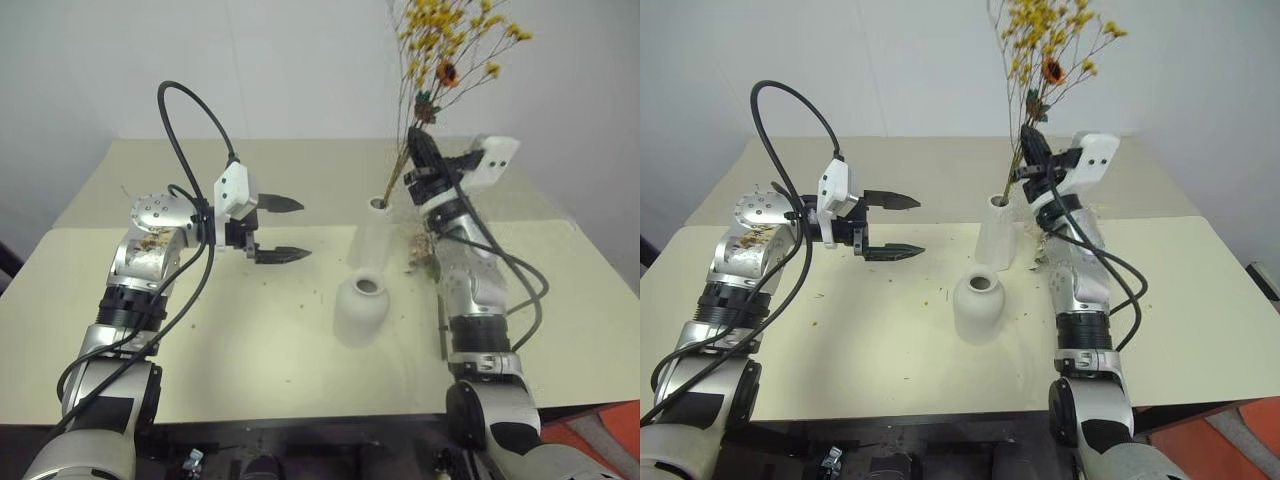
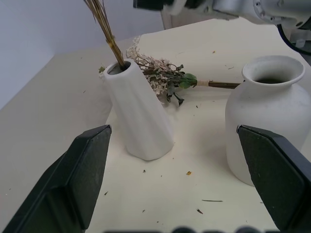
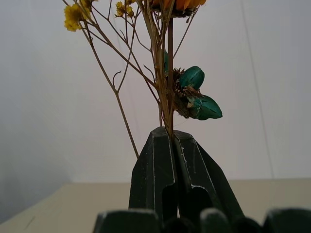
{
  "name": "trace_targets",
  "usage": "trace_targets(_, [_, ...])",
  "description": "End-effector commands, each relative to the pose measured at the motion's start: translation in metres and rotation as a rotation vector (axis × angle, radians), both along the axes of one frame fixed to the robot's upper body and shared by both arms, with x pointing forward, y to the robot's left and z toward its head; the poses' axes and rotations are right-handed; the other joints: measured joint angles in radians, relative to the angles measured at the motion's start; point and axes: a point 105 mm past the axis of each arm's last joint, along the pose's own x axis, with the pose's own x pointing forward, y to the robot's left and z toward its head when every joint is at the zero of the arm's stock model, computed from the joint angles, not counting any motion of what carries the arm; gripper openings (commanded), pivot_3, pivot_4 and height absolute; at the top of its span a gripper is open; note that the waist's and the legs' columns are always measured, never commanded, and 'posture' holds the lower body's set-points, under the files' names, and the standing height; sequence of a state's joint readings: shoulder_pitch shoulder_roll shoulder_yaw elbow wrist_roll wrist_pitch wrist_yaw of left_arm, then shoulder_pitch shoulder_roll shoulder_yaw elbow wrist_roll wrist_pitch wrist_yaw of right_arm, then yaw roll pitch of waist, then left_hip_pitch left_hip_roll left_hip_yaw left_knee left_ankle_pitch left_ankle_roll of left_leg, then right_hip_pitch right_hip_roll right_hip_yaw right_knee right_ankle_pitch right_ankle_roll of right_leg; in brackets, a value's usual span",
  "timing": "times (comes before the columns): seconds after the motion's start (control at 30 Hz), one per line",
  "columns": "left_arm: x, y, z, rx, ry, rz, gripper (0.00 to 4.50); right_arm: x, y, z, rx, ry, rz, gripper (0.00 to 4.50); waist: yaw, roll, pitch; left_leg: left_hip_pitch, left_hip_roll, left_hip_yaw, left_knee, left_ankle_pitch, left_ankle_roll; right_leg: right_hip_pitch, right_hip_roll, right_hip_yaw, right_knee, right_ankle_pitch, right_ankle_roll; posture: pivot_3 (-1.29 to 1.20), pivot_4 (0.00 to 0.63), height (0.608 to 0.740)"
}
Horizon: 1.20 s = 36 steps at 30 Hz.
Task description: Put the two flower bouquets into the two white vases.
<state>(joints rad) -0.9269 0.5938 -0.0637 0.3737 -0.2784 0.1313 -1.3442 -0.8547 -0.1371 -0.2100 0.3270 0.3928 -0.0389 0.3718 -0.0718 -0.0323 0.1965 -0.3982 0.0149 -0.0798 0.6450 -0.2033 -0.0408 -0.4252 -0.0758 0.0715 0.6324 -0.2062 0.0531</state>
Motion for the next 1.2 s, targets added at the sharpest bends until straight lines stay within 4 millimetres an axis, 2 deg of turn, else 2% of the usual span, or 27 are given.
trace_targets(0.03, [-0.006,0.003,0.015,-0.024,-0.064,-0.007,4.50,-0.006,0.000,0.008,-0.015,-0.066,0.001,0.01,0.000,0.000,0.000,0.000,0.000,0.000,0.000,0.000,0.000,0.000,0.000,0.000,0.000,0.000,0.000,0.00,0.150,0.740])
trace_targets(0.47, [-0.009,0.006,0.015,-0.041,-0.074,0.001,4.50,-0.008,0.015,-0.026,-0.121,-0.079,0.053,0.01,0.000,0.000,0.000,0.000,0.000,0.000,0.000,0.000,0.000,0.000,0.000,0.000,0.000,0.000,0.000,0.00,0.150,0.740])
trace_targets(0.6, [-0.009,0.006,0.016,-0.043,-0.082,0.004,4.50,-0.010,0.017,-0.029,-0.138,-0.087,0.062,0.01,0.000,0.000,0.000,0.000,0.000,0.000,0.000,0.000,0.000,0.000,0.000,0.000,0.000,0.000,0.000,0.00,0.150,0.740])
trace_targets(0.7, [-0.009,0.006,0.016,-0.045,-0.082,0.004,4.50,-0.009,0.018,-0.030,-0.140,-0.080,0.061,0.67,0.000,0.000,0.000,0.000,0.000,0.000,0.000,0.000,0.000,0.000,0.000,0.000,0.000,0.000,0.000,0.00,0.150,0.740])
trace_targets(0.77, [-0.009,0.007,0.016,-0.047,-0.082,0.009,4.50,-0.009,0.018,-0.030,-0.146,-0.081,0.063,1.26,0.000,0.000,0.000,0.000,0.000,0.000,0.000,0.000,0.000,0.000,0.000,0.000,0.000,0.000,0.000,0.00,0.150,0.740])
trace_targets(0.97, [-0.008,0.008,0.015,-0.048,-0.083,0.019,4.50,-0.009,0.018,-0.033,-0.250,-0.063,0.030,3.31,0.000,0.000,0.000,0.000,0.000,0.000,0.000,0.000,0.000,0.000,0.000,0.000,0.000,0.000,0.000,0.00,0.150,0.740])
trace_targets(1.07, [-0.008,0.008,0.014,-0.048,-0.082,0.023,4.50,-0.013,0.011,-0.035,-0.301,-0.058,-0.006,4.33,0.001,0.000,0.000,0.000,0.000,0.000,0.000,0.000,0.000,0.000,0.000,0.000,0.000,0.000,0.000,0.00,0.150,0.740])
trace_targets(1.2, [-0.007,0.009,0.011,-0.042,-0.079,0.029,4.50,-0.023,0.002,-0.031,-0.356,-0.056,-0.007,4.42,0.002,0.000,0.000,0.000,0.000,0.000,0.000,0.000,0.000,0.000,0.000,0.000,0.000,0.000,0.000,0.00,0.150,0.740])
